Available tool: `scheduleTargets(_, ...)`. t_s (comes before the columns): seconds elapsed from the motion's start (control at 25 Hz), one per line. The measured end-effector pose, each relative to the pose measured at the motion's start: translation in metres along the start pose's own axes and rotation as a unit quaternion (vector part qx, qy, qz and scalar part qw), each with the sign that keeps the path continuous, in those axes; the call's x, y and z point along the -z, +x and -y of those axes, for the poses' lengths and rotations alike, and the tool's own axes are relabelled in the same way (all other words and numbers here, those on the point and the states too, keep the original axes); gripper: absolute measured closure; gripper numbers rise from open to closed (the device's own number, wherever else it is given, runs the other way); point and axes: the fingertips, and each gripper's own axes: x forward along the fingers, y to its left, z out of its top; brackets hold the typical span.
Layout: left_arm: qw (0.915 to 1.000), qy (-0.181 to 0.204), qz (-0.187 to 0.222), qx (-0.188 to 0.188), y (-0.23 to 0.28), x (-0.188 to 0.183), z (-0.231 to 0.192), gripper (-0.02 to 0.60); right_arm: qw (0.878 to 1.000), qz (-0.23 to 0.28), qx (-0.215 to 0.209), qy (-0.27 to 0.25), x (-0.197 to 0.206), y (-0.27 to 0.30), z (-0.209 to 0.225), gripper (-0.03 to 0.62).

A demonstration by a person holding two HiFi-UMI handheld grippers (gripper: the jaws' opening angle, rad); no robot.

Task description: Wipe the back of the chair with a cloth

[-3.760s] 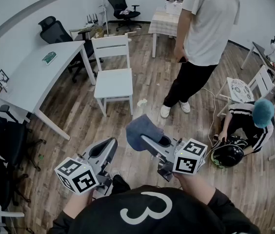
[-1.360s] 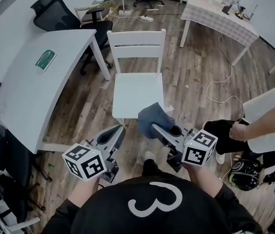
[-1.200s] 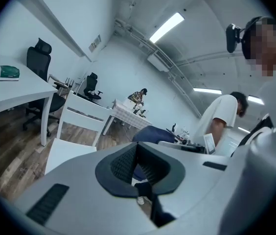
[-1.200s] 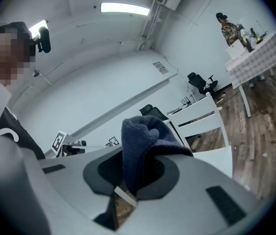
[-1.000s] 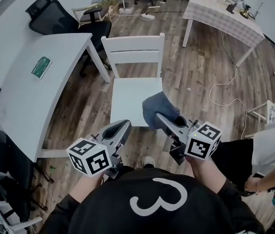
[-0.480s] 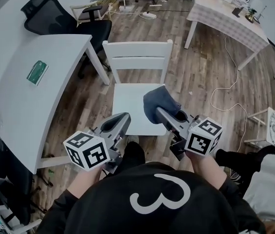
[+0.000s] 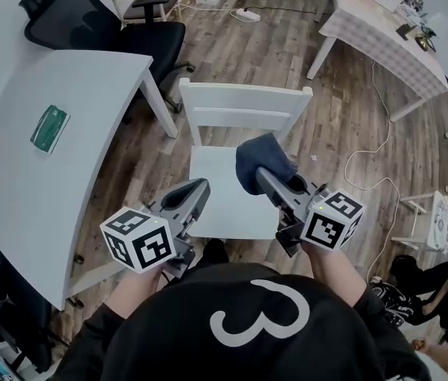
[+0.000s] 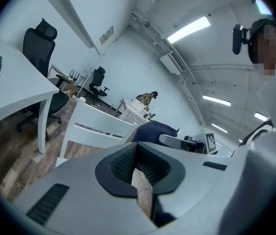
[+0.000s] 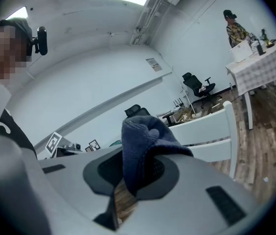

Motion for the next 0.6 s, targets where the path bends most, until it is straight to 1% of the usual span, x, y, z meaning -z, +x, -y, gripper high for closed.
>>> scheduleTargets(0.2,0.9998,-0.016,-0.009,0.006,0.016,-0.022,-0.041,0.568,1.0,-0.008,0.014,-0.003,-0.012,0.047,0.02,0.543)
scheduleTargets(0.36,0.9995,-0.019,-0.021,0.013,0.028,-0.032,-0.063,0.568,0.999,-0.012,0.024,-0.02,-0.02,0.077,0.033,0.543)
scheduleTargets(0.6,0.9994,-0.021,-0.026,0.012,0.036,-0.05,-0.091,0.568,0.999,-0.015,0.021,-0.025,-0.027,0.119,0.045,0.543)
